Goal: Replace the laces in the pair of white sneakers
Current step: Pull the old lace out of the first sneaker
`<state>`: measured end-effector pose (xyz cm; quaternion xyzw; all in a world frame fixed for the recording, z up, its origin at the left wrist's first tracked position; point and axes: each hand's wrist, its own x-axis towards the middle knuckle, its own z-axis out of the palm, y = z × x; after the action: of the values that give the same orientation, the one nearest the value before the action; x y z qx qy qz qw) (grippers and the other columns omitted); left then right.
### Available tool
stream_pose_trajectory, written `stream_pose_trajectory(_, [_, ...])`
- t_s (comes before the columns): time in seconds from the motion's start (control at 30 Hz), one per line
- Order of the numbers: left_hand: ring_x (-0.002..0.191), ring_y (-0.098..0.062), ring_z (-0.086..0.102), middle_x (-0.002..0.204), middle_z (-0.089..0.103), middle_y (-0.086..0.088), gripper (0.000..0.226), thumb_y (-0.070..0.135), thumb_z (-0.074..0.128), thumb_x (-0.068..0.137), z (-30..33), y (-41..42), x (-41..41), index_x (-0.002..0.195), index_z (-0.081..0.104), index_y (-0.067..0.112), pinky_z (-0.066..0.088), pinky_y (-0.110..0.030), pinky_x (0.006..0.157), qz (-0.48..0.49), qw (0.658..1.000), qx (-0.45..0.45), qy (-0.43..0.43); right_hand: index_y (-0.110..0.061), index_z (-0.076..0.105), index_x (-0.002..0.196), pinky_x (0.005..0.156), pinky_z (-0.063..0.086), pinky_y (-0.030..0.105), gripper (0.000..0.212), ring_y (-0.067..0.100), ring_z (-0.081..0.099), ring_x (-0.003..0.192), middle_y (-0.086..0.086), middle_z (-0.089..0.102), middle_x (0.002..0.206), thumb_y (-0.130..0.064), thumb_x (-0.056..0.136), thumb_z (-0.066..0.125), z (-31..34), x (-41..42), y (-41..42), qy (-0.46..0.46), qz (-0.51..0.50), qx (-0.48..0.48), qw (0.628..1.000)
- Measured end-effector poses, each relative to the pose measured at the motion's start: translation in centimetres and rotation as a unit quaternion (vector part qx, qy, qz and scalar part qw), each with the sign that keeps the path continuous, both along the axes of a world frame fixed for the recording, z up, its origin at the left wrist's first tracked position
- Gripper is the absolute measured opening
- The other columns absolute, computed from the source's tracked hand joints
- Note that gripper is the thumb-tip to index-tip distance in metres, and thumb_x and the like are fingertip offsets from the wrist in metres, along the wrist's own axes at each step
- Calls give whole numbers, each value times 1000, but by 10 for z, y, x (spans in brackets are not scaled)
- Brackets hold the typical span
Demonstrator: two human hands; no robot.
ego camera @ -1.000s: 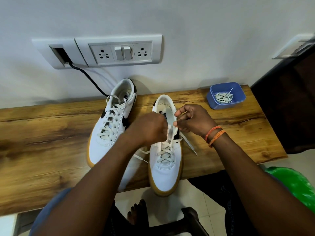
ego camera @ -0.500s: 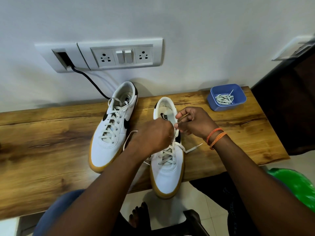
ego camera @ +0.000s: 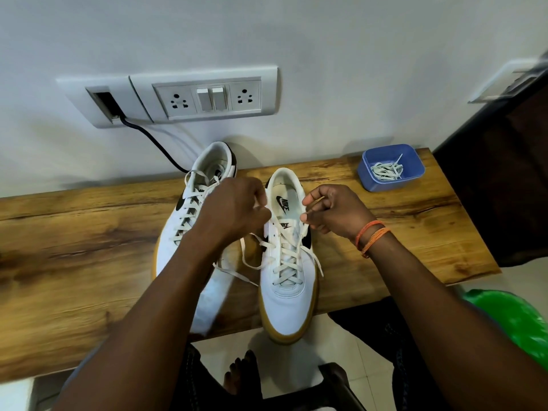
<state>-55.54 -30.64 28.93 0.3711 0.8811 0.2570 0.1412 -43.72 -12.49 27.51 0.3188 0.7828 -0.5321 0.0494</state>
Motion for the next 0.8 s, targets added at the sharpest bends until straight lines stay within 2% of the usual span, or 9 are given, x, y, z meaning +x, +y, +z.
stream_pose_trajectory(0.1, [60,-6,55,63,60,9,23,26,70,77,-4,13,18,100,71,22,50,-30,63,-96,995,0,-27,-5,67,98,48,48,18,26,17,67,60,16,72,80,-2,76,80,0,-1,-1,2,4,2,1000])
stream_pose_trajectory(0.17, [72,-13,64,81,71,4,21,28,65,80,-15,22,33,98,75,27,55,-32,66,-153,987,-48,1,-5,67,99,48,48,17,27,17,67,61,15,73,80,-2,76,80,0,-1,-1,0,6,8,1000])
stream_pose_trajectory(0.23, [80,-18,66,91,72,2,18,28,63,84,-26,26,42,96,76,27,56,-33,67,-175,980,-92,26,-5,67,100,48,48,16,27,16,67,60,15,73,81,-2,76,79,1,-1,-1,-1,7,10,1000])
stream_pose_trajectory(0.4, [84,-16,68,94,73,5,14,24,64,88,-33,24,39,93,75,30,57,-32,70,-167,980,-94,47,-6,67,100,48,47,15,27,13,67,59,13,73,81,-2,76,79,1,-1,-1,-2,11,17,1000])
stream_pose_trajectory(0.47, [81,-16,67,90,72,4,13,24,62,86,-31,24,39,90,75,26,56,-32,68,-162,982,-93,29,-7,67,99,48,47,15,26,13,67,59,11,72,79,-2,77,79,1,-1,-1,-2,13,16,1000])
stream_pose_trajectory(0.53, [73,-15,64,80,70,3,11,27,64,82,-24,23,37,83,73,21,49,-27,61,-156,983,-95,7,-7,67,99,48,47,15,27,13,67,60,11,72,80,-3,77,79,3,0,0,-6,15,16,1000])
stream_pose_trajectory(0.6, [70,-14,62,75,68,3,12,31,68,77,-14,19,27,76,72,19,48,-28,61,-145,984,-98,-25,-6,66,100,48,47,15,27,13,67,60,13,72,81,-2,76,79,3,0,0,-7,14,15,1000])
stream_pose_trajectory(0.73, [70,-16,61,70,65,-1,20,35,67,72,4,1,1,63,66,17,51,-32,65,-117,981,-151,-41,-5,66,100,47,47,15,27,12,66,57,16,73,81,0,76,79,3,0,1,-7,13,14,1000])
stream_pose_trajectory(0.8, [72,-17,61,74,65,-3,15,29,71,75,6,-9,-7,65,67,17,49,-31,65,-105,974,-190,-60,-5,66,100,47,48,16,27,12,66,57,15,73,81,-1,76,79,2,0,1,-6,14,17,1000])
